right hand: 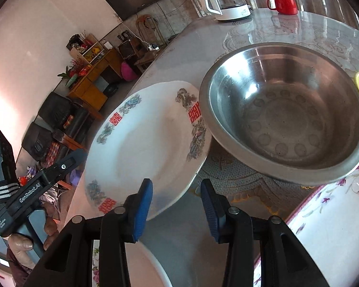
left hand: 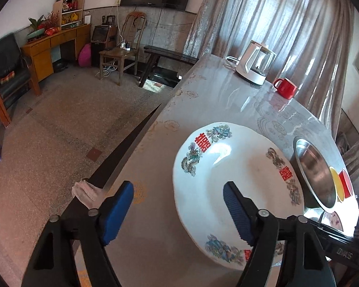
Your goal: Organize plates and bowls
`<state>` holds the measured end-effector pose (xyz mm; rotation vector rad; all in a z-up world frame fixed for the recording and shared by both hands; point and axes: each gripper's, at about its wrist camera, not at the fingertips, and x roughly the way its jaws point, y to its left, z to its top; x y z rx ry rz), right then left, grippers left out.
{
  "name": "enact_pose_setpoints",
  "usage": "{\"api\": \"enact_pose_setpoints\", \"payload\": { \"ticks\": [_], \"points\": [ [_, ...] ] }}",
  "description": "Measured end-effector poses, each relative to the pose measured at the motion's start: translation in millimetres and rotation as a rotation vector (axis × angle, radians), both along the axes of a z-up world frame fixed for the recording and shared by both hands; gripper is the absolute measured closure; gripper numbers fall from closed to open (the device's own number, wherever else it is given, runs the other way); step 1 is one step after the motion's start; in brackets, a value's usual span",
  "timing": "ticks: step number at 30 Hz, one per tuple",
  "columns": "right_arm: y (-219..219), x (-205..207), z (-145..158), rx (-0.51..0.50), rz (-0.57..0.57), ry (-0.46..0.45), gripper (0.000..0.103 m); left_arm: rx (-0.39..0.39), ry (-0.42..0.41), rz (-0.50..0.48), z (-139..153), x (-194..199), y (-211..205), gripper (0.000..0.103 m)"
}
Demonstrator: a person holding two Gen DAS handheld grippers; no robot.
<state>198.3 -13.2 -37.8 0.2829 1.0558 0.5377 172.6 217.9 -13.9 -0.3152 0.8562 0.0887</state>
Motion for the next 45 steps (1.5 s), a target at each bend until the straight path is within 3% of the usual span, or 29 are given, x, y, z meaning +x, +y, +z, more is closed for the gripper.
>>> {"api": "enact_pose_setpoints", "payload": {
  "ticks": [6, 13, 22, 35, 36, 45],
  "points": [
    [9.5, 15.6, -6.0, 0.002, 0.003, 0.017, 0.061, -0.02, 0.055, -0.045, -12.4, 33.7, -1.6, 0.058],
    [19.1, 26.7, -7.1, 0.005, 0.014, 0.003, 0.058, 0.02, 0.065, -0.073, -16.4, 68.5, -11.2, 0.058],
    [14.8, 20.6, -4.0, -0.056, 0.023, -0.035, 0.058, 0.041, 0.017, -0.125, -16.0, 31.3, -8.6, 0.072],
    [23.7, -8.9, 15.0, -0.134, 0.07, -0.139, 0.059, 0.026, -0.067, -0.13, -4.1, -10.1, -5.7, 0.073],
    [24.3, -11.0, 15.8, -0.136, 0.076, -0.144, 0.063, 0.037, -0.068, -0.135, -3.7, -12.0, -8.4, 0.073],
    [19.7, -17.8, 11.2, -0.15, 0.068, -0.124, 0.067, 0.081, -0.102, -0.153, 0.6, -26.0, -21.6, 0.074]
  ]
}}
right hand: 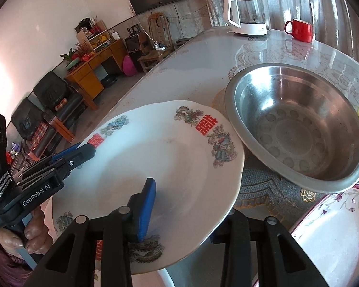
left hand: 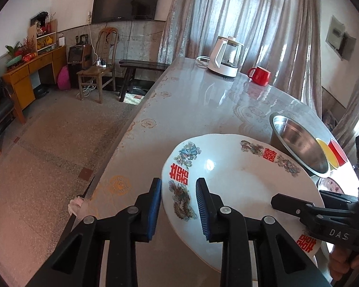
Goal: Organize plates and bowls
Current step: 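Grasp the double-happiness plate rim with both grippers and lift it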
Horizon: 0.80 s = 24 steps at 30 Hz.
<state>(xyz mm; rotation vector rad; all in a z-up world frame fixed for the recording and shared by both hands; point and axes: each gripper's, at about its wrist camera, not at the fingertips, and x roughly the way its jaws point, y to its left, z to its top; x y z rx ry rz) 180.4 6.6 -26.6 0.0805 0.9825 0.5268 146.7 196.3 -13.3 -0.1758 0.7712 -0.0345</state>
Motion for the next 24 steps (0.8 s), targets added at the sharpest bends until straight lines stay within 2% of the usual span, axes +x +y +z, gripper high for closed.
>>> {"api": "enact_pose_setpoints", "payload": {
  "ticks": [9, 13, 17, 19, 21, 24],
  "points": [
    [-8.7, -9.3, 2.5, 0.004, -0.013, -0.021, 0.068, 0.008, -0.035, 0.008, 3.3, -15.6, -6.6, 0.074],
    [-11.0, -10.0, 2.5, 0.022, -0.014, -0.023, 0.068, -0.011, -0.046, 0.014, 4.0, -22.5, -4.5, 0.074],
    [-10.2, -8.9, 0.7, 0.02, -0.01, -0.025, 0.069, -0.031, -0.022, 0.01, -0.6, -18.4, -2.9, 0.07],
    [-11.8, -6.9, -0.1, 0.03, -0.014, -0.015, 0.073, -0.046, -0.01, 0.009, -0.9, -12.9, -0.3, 0.068],
    [-11.3, -5.5, -2.1, 0.031, -0.005, -0.01, 0.073, -0.068, 0.008, -0.012, -3.1, -5.6, 1.3, 0.061],
    [-8.7, -4.5, -4.1, 0.034, 0.001, -0.002, 0.074, -0.097, 0.04, -0.002, -8.8, 8.7, 8.1, 0.061]
  ]
}}
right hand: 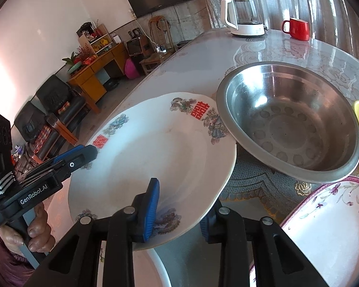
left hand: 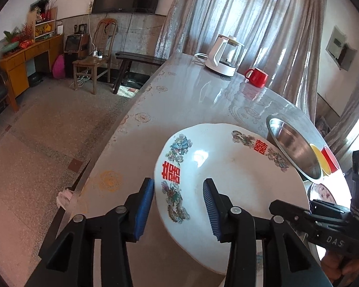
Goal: Organize plates and bowls
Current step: 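Grasp the double-happiness plate rim with both grippers and lift it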
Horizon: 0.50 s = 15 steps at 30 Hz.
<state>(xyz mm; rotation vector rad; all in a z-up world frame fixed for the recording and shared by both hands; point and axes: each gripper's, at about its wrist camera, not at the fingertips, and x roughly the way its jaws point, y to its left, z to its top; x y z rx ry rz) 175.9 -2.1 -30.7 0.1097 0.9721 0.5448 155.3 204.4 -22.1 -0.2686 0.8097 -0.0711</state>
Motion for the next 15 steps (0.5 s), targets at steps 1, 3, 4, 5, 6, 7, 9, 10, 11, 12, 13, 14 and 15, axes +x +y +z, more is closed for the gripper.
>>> {"api": "enact_pose_setpoints", "payload": {
  "ticks": [1, 3, 4, 5, 6, 7, 9, 10, 11, 12, 13, 14, 15],
  "points": [
    [1.4, -0.1, -1.2, -0.001, 0.002, 0.003, 0.074, -0.005, 0.005, 0.007, -0.6, 4.8, 2.0, 0.061],
    [1.7, -0.2, -3.1, -0.001, -0.001, 0.009, 0.074, -0.026, 0.011, -0.004, -2.3, 13.1, 2.9, 0.058],
    [1.2, 0.5, -3.6, -0.002, -0.004, 0.01, 0.074, -0.032, 0.019, -0.017, -4.0, 17.5, 1.6, 0.058],
    [1.5, 2.1, -4.1, -0.005, -0.008, 0.013, 0.074, -0.019, 0.027, -0.024, -5.7, 21.4, -2.0, 0.058],
    [3.1, 4.7, -4.7, -0.007, -0.01, 0.017, 0.074, 0.004, 0.032, -0.029, -7.6, 25.0, -6.4, 0.058],
    [2.3, 5.1, -6.7, -0.009, -0.012, 0.02, 0.074, 0.034, 0.032, -0.027, -7.7, 27.2, -10.7, 0.058],
    [2.1, 5.7, -9.0, -0.011, -0.011, 0.024, 0.074, 0.071, 0.02, -0.021, -6.9, 24.7, -14.6, 0.059],
    [1.8, 5.4, -9.2, -0.01, -0.01, 0.024, 0.074, 0.066, 0.012, -0.023, -6.3, 21.2, -13.7, 0.062],
    [1.1, 4.5, -8.9, -0.01, -0.011, 0.02, 0.074, 0.059, 0.003, -0.024, -5.6, 17.1, -11.9, 0.064],
    [-0.1, 2.4, -7.8, -0.01, -0.011, 0.007, 0.074, 0.056, -0.005, -0.027, -4.7, 12.4, -11.3, 0.065],
    [-2.5, -0.5, -5.3, -0.007, -0.009, -0.005, 0.074, 0.06, -0.012, -0.029, -4.0, 8.0, -10.3, 0.065],
    [-3.1, -3.3, -2.4, -0.005, -0.007, -0.017, 0.074, 0.071, -0.02, -0.027, -2.9, 3.6, -10.7, 0.065],
    [-2.7, -6.1, 0.8, -0.006, -0.004, -0.031, 0.074, 0.085, -0.031, -0.023, -1.7, -1.0, -11.1, 0.065]
  ]
}}
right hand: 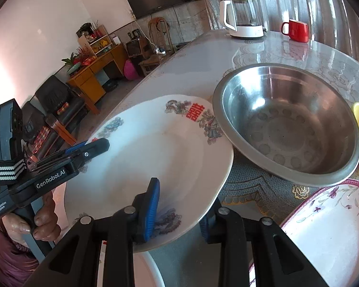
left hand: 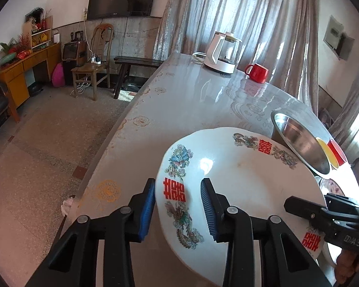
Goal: Organize plates and bowls
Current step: 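Grasp the double-happiness plate rim with both grippers and lift it, then lower the double-happiness plate onto the purple-rimmed plate and open both grippers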
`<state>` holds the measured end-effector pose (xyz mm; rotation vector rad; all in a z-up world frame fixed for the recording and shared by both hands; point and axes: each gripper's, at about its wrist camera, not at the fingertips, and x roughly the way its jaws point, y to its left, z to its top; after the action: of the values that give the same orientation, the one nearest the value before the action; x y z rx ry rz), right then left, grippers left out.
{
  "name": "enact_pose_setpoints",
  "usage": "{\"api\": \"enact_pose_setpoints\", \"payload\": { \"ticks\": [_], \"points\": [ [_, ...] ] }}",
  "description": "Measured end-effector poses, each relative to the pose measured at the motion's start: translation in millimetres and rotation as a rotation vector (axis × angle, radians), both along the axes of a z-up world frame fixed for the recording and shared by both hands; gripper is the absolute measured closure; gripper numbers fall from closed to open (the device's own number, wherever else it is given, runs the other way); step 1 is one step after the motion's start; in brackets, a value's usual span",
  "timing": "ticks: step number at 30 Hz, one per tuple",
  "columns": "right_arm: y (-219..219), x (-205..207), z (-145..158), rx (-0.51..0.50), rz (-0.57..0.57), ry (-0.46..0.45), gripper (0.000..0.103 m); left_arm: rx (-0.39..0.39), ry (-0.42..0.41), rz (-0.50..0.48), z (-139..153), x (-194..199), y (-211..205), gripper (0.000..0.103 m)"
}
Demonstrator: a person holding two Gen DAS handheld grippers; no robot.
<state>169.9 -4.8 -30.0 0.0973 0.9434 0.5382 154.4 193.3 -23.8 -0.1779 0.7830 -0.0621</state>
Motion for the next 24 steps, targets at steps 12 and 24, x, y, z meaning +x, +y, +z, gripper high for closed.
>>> {"api": "enact_pose_setpoints", "payload": {
  "ticks": [12, 24],
  "points": [
    [-9.7, -33.0, 28.2, 0.01, 0.031, -0.099, 0.074, -0.021, -0.121, 0.009, 39.2, -56.8, -6.9, 0.065],
    [-88.7, -83.9, 47.6, 0.076, -0.054, -0.112, 0.074, -0.056, -0.187, -0.125, 69.8, -104.3, -84.8, 0.065]
  ]
}}
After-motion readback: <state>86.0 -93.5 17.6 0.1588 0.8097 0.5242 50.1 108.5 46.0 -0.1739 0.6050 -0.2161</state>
